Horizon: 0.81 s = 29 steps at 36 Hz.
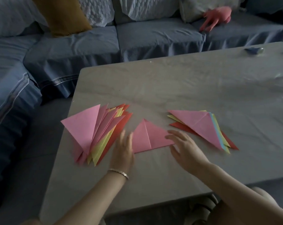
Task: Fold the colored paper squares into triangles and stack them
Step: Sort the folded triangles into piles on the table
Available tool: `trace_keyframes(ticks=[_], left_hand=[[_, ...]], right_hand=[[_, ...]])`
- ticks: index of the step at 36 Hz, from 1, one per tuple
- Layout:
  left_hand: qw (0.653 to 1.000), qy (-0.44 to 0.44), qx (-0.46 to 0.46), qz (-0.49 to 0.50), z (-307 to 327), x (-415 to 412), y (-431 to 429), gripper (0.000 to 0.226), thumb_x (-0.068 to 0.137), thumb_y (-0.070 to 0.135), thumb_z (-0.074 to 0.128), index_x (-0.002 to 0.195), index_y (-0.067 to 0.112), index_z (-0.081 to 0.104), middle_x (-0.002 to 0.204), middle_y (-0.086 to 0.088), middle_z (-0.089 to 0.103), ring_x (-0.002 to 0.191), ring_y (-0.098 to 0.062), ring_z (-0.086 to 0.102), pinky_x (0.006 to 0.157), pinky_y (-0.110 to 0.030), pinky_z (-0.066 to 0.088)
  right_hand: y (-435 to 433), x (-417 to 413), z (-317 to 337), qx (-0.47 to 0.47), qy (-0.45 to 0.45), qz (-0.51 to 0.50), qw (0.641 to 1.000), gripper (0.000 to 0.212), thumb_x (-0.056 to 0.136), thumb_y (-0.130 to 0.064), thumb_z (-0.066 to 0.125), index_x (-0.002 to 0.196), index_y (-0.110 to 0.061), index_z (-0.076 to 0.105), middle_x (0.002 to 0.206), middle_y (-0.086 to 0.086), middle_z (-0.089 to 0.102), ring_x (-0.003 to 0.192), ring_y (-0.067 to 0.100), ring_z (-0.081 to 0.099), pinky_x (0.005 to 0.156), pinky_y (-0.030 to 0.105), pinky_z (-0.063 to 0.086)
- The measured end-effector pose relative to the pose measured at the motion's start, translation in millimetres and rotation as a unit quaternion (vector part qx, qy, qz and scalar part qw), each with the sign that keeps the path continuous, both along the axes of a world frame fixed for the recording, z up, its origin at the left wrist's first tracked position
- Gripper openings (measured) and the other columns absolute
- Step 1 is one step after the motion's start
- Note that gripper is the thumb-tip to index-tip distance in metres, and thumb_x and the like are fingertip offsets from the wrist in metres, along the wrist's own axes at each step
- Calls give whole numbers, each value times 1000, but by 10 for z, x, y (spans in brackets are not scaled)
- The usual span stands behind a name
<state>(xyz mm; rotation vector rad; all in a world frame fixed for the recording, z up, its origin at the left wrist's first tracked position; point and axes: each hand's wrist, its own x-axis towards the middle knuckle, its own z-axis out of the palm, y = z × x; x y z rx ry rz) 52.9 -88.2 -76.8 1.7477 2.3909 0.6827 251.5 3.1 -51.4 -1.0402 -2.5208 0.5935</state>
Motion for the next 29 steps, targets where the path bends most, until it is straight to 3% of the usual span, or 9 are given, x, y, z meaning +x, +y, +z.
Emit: trace_keyframes(ticks=[4, 7, 11, 14, 17, 19, 21, 23, 29], left_hand=[[983, 106, -34, -149, -126, 231, -124, 44, 82, 18, 48, 122, 1, 53, 124, -15, 59, 113, -24, 58, 93, -35, 43], [966, 131, -142, -173, -236, 295, -175, 55, 83, 36, 32, 120, 7, 60, 125, -7, 59, 116, -18, 57, 93, -36, 47], [963, 132, -174, -156, -270, 277, -195, 53, 86, 41, 32, 118, 10, 62, 123, -3, 61, 114, -17, 58, 96, -30, 44], [961, 121, -214, -124, -223, 244, -238, 66, 95, 45, 9, 119, 11, 61, 125, -3, 60, 113, -15, 58, 92, -32, 47], [965, 113, -216, -97, -167, 212, -301, 71, 94, 49, 6, 118, 14, 62, 124, 1, 61, 111, -13, 60, 87, -32, 50], [970, 103, -206, -80, -105, 203, -332, 71, 87, 55, 14, 127, 12, 54, 136, 0, 49, 122, -14, 50, 98, -32, 41], [967, 111, -211, -94, -99, 182, -359, 86, 74, 60, -1, 145, 13, 11, 150, 2, 2, 140, -12, 5, 112, -28, 4], [971, 73, -215, -78, -93, 136, -419, 93, 60, 71, -24, 137, 19, -19, 142, 8, -25, 131, -9, -26, 107, -23, -16], [972, 69, -220, -38, -136, 12, -577, 109, 44, 70, -45, 135, 17, -21, 144, 7, -24, 130, -10, -27, 106, -22, -16]], right_hand=[[-197, -248, -59, 18, -53, 88, 995, 54, 91, -33, 24, 140, -15, 38, 148, -6, 20, 140, 12, 11, 113, 30, 1], [-314, -337, -228, 10, -145, 151, 978, 76, 81, -52, -10, 147, -18, 7, 149, -10, -6, 136, 7, -17, 108, 27, -18], [-325, -381, -289, 1, -190, 122, 974, 86, 80, -60, -15, 147, -12, 8, 153, -1, 2, 136, 10, -13, 112, 29, -16], [-272, -342, -312, 32, -258, 102, 960, 78, 94, -57, 3, 131, -6, 50, 138, 7, 47, 131, 12, 30, 113, 29, 20], [-243, -250, -377, 23, -294, 90, 951, 79, 94, -59, 6, 124, -7, 57, 131, 8, 55, 125, 14, 44, 104, 33, 35], [-227, -190, -344, 32, -302, 77, 950, 85, 91, -63, 1, 132, -4, 48, 140, 10, 45, 132, 15, 31, 114, 30, 19], [-168, -124, -322, 29, -294, 87, 951, 101, 77, -72, -16, 145, -4, 14, 152, 8, 3, 138, 17, -3, 115, 32, -8], [-135, 0, -320, 19, -290, 73, 954, 111, 57, -75, -33, 143, -9, -13, 144, 2, -24, 135, 15, -23, 110, 27, -19], [-37, 288, -301, 3, -300, 23, 954, 106, 49, -73, -41, 137, -16, -23, 149, 0, -24, 138, 11, -21, 111, 24, -14]])
